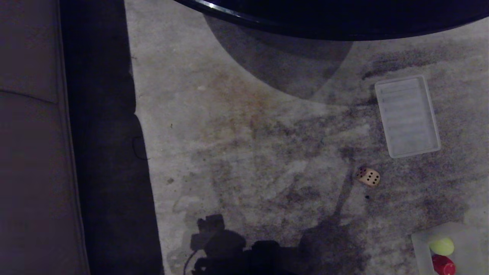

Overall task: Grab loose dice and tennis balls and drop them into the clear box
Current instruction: Pick up toys out of the box

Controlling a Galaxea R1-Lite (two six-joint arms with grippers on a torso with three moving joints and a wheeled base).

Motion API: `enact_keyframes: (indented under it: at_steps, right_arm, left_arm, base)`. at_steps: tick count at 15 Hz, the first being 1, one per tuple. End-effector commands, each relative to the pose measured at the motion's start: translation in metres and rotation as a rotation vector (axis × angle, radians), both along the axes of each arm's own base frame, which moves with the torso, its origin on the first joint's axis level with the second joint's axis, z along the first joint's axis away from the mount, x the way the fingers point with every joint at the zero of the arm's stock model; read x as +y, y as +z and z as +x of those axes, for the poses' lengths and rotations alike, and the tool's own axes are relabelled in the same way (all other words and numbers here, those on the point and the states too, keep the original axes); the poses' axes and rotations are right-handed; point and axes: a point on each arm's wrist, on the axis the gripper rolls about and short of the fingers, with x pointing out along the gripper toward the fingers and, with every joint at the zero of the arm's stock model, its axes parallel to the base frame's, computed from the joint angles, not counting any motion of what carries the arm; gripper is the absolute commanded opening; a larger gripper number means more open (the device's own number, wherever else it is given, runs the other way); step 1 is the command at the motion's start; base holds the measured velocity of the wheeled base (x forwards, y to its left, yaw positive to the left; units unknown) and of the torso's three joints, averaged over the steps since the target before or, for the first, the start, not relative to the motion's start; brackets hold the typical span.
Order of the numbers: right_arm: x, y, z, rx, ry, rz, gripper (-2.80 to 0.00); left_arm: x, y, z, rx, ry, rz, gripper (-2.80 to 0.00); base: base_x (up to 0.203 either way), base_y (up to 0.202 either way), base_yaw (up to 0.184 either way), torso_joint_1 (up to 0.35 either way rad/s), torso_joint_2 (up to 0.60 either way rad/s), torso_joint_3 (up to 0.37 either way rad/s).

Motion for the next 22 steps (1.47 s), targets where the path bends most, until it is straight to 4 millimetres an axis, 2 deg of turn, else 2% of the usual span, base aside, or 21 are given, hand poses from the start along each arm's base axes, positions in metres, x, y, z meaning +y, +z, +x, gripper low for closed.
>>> enact_keyframes:
  at_steps: [1, 4, 6, 11, 12, 14, 17, 19, 22]
  right_arm:
    - [0.0, 0.0, 0.073, 0.281, -0.014, 0.027, -2.8]
    - [0.0, -0.022, 0.148, 0.398, -0.072, 0.044, -2.8]
    - [0.0, -0.051, 0.19, 0.461, -0.122, 0.073, -2.8]
    - [-0.001, -0.101, 0.255, 0.499, -0.223, 0.178, -2.8]
    - [-0.001, -0.107, 0.265, 0.499, -0.237, 0.198, 0.0]
    - [-0.001, -0.118, 0.283, 0.502, -0.251, 0.216, 0.0]
    - [-0.004, -0.125, 0.295, 0.489, -0.271, 0.243, 0.0]
    - [-0.002, -0.122, 0.307, 0.409, -0.284, 0.311, 0.0]
    - [-0.001, -0.121, 0.313, 0.392, -0.27, 0.361, 0.0]
  left_arm:
    - [0.0, 0.0, 0.0, 0.001, 0.001, -0.001, -2.8]
    - [0.0, 0.0, 0.0, 0.002, 0.001, -0.001, -2.8]
    - [0.0, 0.0, 0.0, 0.002, 0.001, -0.001, -2.8]
    - [0.0, 0.0, 0.0, 0.002, 0.001, -0.001, -2.8]
    - [0.0, 0.0, 0.0, 0.002, 0.001, -0.001, -2.8]
    - [0.0, 0.0, 0.0, 0.002, 0.001, -0.001, -2.8]
    - [0.0, 0.0, 0.0, 0.002, 0.001, -0.001, -2.8]
    - [0.0, 0.0, 0.0, 0.002, 0.001, -0.001, -2.8]
    - [0.0, 0.0, 0.0, 0.002, 0.001, -0.001, -2.8]
  base:
    - [0.0, 0.0, 0.0, 0.0, 0.0, 0.0]
    - [0.0, 0.0, 0.0, 0.0, 0.0, 0.0]
    - [0.0, 0.0, 0.0, 0.0, 0.0, 0.0]
    - [0.0, 0.0, 0.0, 0.0, 0.0, 0.0]
    - [0.0, 0.0, 0.0, 0.0, 0.0, 0.0]
    - [0.0, 0.0, 0.0, 0.0, 0.0, 0.0]
    - [0.0, 0.0, 0.0, 0.0, 0.0, 0.0]
    - [0.0, 0.0, 0.0, 0.0, 0.0, 0.0]
    - [0.0, 0.0, 0.0, 0.0, 0.0, 0.0]
